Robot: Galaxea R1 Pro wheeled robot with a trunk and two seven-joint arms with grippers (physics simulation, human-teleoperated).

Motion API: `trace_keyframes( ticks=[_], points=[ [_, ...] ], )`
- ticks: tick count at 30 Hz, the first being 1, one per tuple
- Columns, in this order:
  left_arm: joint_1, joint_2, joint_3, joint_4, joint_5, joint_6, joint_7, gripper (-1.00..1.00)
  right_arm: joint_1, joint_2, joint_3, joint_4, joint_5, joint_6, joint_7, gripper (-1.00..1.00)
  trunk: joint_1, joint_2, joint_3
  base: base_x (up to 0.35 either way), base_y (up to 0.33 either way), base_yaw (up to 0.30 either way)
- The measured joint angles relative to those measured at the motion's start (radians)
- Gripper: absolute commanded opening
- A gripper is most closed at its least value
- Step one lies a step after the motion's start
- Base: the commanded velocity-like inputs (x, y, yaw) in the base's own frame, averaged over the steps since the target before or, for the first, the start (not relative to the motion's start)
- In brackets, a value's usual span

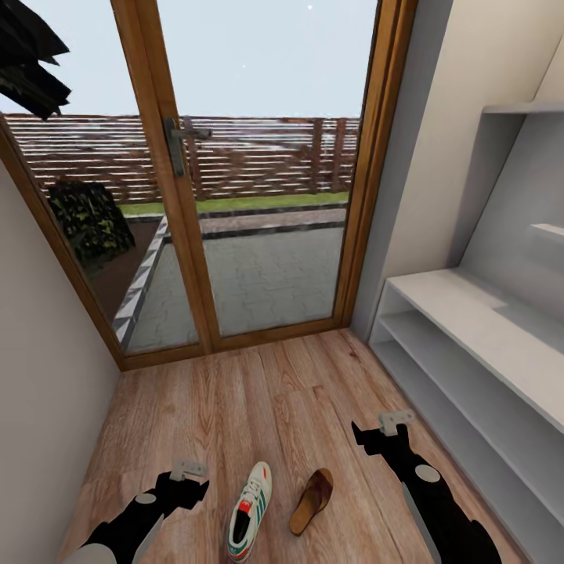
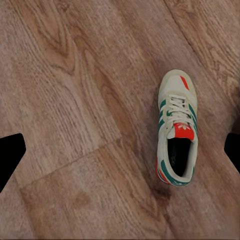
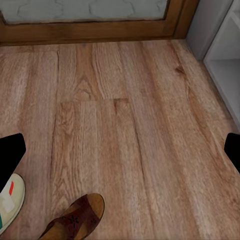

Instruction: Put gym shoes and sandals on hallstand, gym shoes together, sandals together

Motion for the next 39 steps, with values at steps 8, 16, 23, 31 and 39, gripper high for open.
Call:
trace_keyframes(
  ticks=[8,16,23,31,39],
  points=[
    [0.000,-0.001,0.000,0.002,-0.002,0.000,0.007,1.00,0.000,0.000,0.000,0.000,0.001,0.000,0.000,1.00,0.031,-0.056,-0.025,0.000,0.000,0.000],
    [0.001,0.002,0.003,0.004,0.005,0.000,0.009,1.00,0.000,0.000,0.000,0.000,0.001,-0.001,0.000,1.00,0.061,-0.112,-0.052,0.000,0.000,-0.013],
    [0.001,0.000,0.002,0.005,0.006,0.000,0.010,1.00,0.000,0.001,0.000,-0.001,0.000,0.000,-0.001,1.00,0.088,-0.161,-0.082,0.000,0.000,-0.088],
    [0.000,0.000,0.002,0.005,0.005,0.000,0.010,1.00,0.000,0.002,0.000,-0.002,0.000,0.001,-0.002,1.00,0.119,-0.217,-0.117,0.000,0.000,-0.108],
    [0.000,0.001,0.002,0.004,0.000,0.000,0.011,1.00,0.000,0.004,0.003,-0.003,0.000,0.000,-0.001,1.00,0.150,-0.273,-0.145,0.000,0.000,-0.026]
  ],
)
